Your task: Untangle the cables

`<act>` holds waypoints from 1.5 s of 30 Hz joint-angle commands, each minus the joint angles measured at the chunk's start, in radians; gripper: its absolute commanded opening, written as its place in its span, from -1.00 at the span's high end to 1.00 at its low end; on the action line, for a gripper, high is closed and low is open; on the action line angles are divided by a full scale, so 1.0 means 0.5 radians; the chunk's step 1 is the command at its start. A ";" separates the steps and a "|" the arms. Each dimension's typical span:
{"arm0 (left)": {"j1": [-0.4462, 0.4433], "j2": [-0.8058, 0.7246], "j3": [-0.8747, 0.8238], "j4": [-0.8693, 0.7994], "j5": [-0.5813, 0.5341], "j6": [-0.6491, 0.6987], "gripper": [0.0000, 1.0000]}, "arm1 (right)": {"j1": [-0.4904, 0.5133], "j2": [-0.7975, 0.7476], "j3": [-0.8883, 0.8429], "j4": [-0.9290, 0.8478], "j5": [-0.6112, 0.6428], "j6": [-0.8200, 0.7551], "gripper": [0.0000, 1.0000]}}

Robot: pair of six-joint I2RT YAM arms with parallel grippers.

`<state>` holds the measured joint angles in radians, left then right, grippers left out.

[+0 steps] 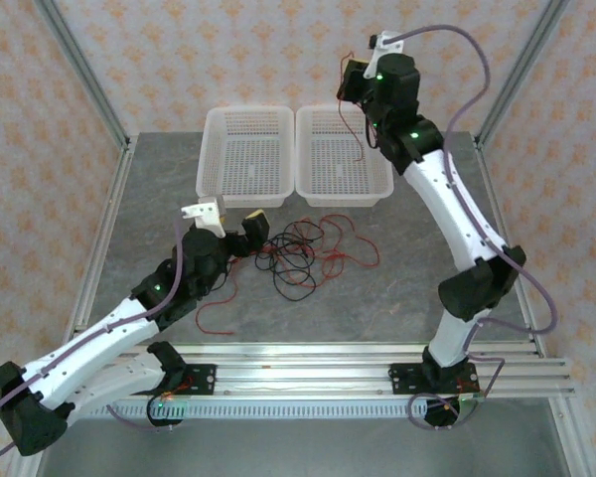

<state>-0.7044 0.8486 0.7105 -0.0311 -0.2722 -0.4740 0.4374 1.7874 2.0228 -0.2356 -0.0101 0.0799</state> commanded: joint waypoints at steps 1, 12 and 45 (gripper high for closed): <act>0.007 -0.058 0.001 -0.114 0.009 -0.025 -0.99 | -0.006 0.086 -0.105 0.163 0.123 -0.065 1.00; 0.007 -0.117 0.156 -0.384 -0.066 -0.040 -0.93 | -0.037 0.334 -0.642 0.295 0.523 0.135 1.00; 0.004 0.341 0.486 -1.343 -0.138 -0.516 -0.70 | -0.022 0.568 0.316 -1.162 0.803 0.216 -0.15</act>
<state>-0.7044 0.9894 0.9226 -0.6388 -0.3473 -0.6922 0.4221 2.1899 2.1571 -0.7444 0.3355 0.2005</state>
